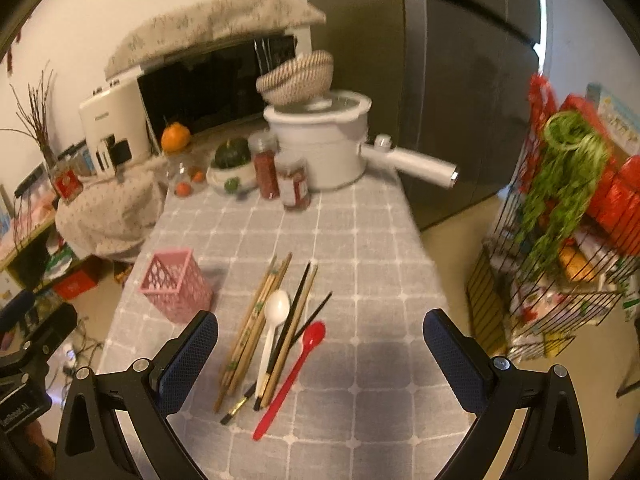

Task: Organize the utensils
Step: 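Grasp the white plastic spoon with the left tool while the right tool approaches the red spoon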

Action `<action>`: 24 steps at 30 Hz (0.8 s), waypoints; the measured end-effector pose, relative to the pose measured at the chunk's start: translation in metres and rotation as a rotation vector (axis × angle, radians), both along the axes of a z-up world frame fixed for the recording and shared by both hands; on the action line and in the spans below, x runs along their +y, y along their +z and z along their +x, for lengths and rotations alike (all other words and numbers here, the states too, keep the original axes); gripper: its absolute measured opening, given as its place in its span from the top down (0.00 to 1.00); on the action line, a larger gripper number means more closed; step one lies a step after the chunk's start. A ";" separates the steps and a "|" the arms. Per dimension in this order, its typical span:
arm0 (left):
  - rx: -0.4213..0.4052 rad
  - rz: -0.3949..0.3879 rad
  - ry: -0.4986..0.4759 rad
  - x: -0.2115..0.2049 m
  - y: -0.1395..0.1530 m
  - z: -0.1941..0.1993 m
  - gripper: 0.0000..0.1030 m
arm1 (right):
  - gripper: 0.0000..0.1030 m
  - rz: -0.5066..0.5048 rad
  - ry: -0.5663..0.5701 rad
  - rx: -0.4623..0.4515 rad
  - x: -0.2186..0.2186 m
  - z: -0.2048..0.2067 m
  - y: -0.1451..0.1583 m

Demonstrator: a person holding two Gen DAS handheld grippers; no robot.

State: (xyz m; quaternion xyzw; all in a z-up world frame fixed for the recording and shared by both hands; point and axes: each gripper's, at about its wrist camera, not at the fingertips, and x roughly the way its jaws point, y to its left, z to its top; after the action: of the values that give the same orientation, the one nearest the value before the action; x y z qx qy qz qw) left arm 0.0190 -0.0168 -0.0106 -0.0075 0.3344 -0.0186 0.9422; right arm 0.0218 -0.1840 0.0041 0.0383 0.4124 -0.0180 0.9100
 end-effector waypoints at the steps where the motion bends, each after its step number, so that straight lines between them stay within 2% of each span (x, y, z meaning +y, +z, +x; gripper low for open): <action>1: 0.018 0.010 -0.009 -0.002 -0.002 0.005 0.00 | 0.00 0.011 0.006 0.028 -0.002 0.005 -0.006; 4: 0.089 0.024 -0.046 -0.009 -0.010 0.020 0.00 | 0.00 0.062 0.008 0.087 -0.012 0.017 -0.018; 6: 0.170 0.024 -0.098 -0.014 -0.017 0.034 0.00 | 0.00 0.090 0.001 0.113 -0.017 0.023 -0.024; 11: 0.293 -0.051 -0.216 -0.031 -0.039 0.059 0.03 | 0.00 0.104 -0.054 0.173 -0.038 0.040 -0.038; 18: 0.480 -0.123 -0.300 -0.063 -0.080 0.105 0.43 | 0.00 0.133 -0.121 0.241 -0.069 0.058 -0.058; 20: 0.529 -0.124 -0.300 -0.071 -0.092 0.119 0.61 | 0.00 0.135 -0.131 0.260 -0.075 0.063 -0.065; 22: 0.555 -0.104 -0.299 -0.079 -0.103 0.129 0.72 | 0.00 0.150 -0.131 0.278 -0.081 0.066 -0.071; 24: 0.581 -0.095 -0.290 -0.084 -0.113 0.140 0.74 | 0.00 0.167 -0.133 0.299 -0.086 0.069 -0.078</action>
State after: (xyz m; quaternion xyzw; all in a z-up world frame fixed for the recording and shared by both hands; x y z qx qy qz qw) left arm 0.1586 -0.1011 -0.1238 -0.0090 0.5856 -0.1652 0.7935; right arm 0.0903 -0.2704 -0.0738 0.1376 0.5397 -0.0493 0.8291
